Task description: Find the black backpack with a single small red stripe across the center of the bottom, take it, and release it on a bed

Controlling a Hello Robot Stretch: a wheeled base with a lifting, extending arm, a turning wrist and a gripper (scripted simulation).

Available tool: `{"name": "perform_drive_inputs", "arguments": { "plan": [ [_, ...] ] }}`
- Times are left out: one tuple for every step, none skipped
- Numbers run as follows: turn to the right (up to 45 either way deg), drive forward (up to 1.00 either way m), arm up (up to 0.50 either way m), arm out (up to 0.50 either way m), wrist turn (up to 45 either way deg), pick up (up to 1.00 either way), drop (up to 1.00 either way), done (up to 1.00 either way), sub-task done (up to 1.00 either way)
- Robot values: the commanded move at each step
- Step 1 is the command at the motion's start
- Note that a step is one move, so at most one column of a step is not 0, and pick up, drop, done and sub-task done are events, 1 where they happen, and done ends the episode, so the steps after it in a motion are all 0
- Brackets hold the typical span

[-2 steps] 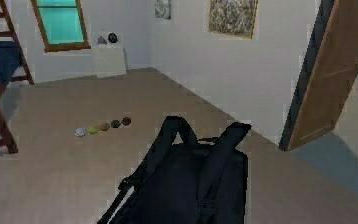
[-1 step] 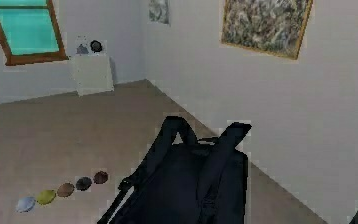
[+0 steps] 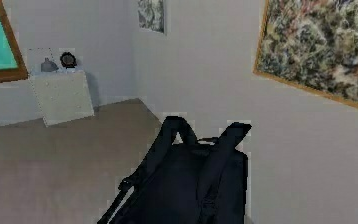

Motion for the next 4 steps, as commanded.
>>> {"name": "perform_drive_inputs", "arguments": {
  "plan": [
    [3.0, 0.0, 0.0, 0.0, 0.0, 0.0, 0.0, 0.0, 0.0],
    [0.0, 0.5, 0.0, 0.0, 0.0, 0.0, 0.0, 0.0, 0.0],
    [-27.0, 0.0, 0.0, 0.0, 0.0, 0.0, 0.0, 0.0, 0.0],
    [0.0, 0.45, 0.0, 0.0, 0.0, 0.0, 0.0, 0.0, 0.0]
  ]
}}
